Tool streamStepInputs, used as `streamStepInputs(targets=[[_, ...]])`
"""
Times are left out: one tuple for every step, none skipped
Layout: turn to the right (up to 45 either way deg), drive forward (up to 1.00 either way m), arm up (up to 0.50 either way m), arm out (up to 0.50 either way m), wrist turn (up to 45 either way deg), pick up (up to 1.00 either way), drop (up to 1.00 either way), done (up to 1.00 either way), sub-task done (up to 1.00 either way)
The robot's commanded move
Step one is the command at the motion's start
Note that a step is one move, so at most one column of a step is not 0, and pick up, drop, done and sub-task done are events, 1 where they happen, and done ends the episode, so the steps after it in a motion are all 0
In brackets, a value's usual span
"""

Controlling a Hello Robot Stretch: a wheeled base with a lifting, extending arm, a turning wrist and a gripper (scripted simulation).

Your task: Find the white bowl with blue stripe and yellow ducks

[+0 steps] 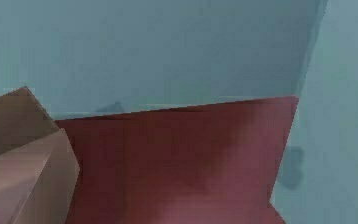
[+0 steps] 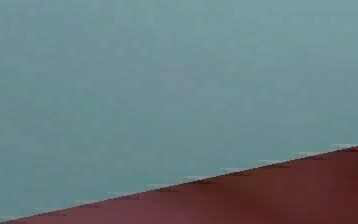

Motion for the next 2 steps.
streamStepInputs(targets=[[9.0, 0.0, 0.0, 0.0, 0.0, 0.0, 0.0, 0.0, 0.0], [0.0, 0.2, 0.0, 0.0, 0.0, 0.0, 0.0, 0.0, 0.0]])
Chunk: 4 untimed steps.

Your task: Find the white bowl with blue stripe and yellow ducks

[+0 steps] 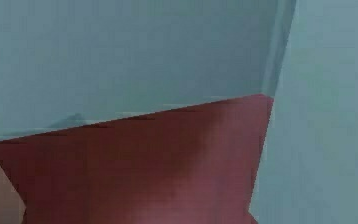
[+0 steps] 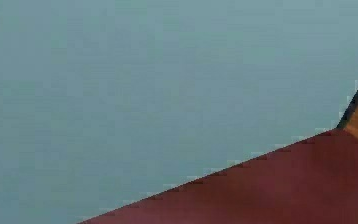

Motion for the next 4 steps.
streamStepInputs(targets=[[-21.0, 0.0, 0.0, 0.0, 0.0, 0.0, 0.0, 0.0, 0.0], [0.0, 1.0, 0.0, 0.0, 0.0, 0.0, 0.0, 0.0, 0.0], [0.0, 0.5, 0.0, 0.0, 0.0, 0.0, 0.0, 0.0, 0.0], [-45.0, 0.0, 0.0, 0.0, 0.0, 0.0, 0.0, 0.0, 0.0]])
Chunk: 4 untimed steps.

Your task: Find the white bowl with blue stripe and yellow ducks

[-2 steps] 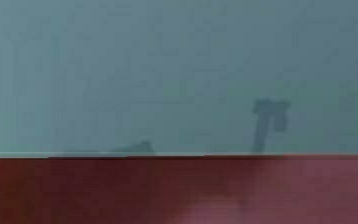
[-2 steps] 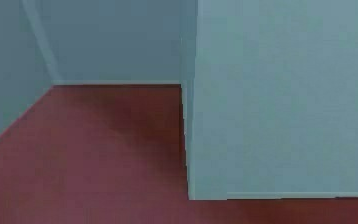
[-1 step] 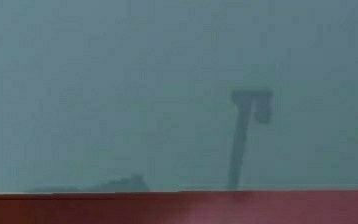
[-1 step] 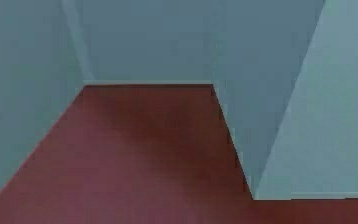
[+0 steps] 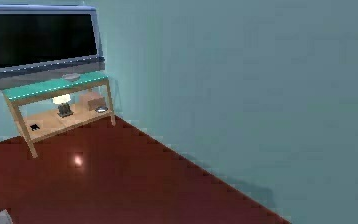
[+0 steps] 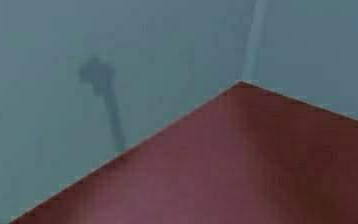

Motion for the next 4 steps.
streamStepInputs(targets=[[-12.0, 0.0, 0.0, 0.0, 0.0, 0.0, 0.0, 0.0, 0.0], [0.0, 0.95, 0.0, 0.0, 0.0, 0.0, 0.0, 0.0, 0.0], [-39.0, 0.0, 0.0, 0.0, 0.0, 0.0, 0.0, 0.0, 0.0], [0.0, 0.05, 0.0, 0.0, 0.0, 0.0, 0.0, 0.0, 0.0]])
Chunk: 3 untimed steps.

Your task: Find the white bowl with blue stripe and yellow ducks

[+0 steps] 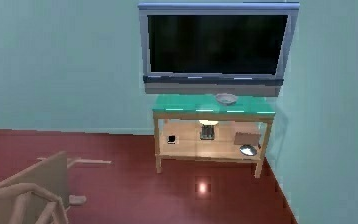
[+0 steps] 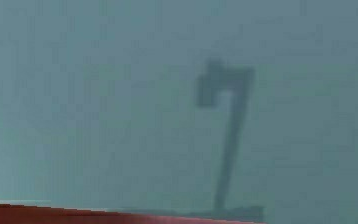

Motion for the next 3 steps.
streamStepInputs(targets=[[3.0, 0.0, 0.0, 0.0, 0.0, 0.0, 0.0, 0.0, 0.0], [0.0, 1.0, 0.0, 0.0, 0.0, 0.0, 0.0, 0.0, 0.0], [24.0, 0.0, 0.0, 0.0, 0.0, 0.0, 0.0, 0.0, 0.0]])
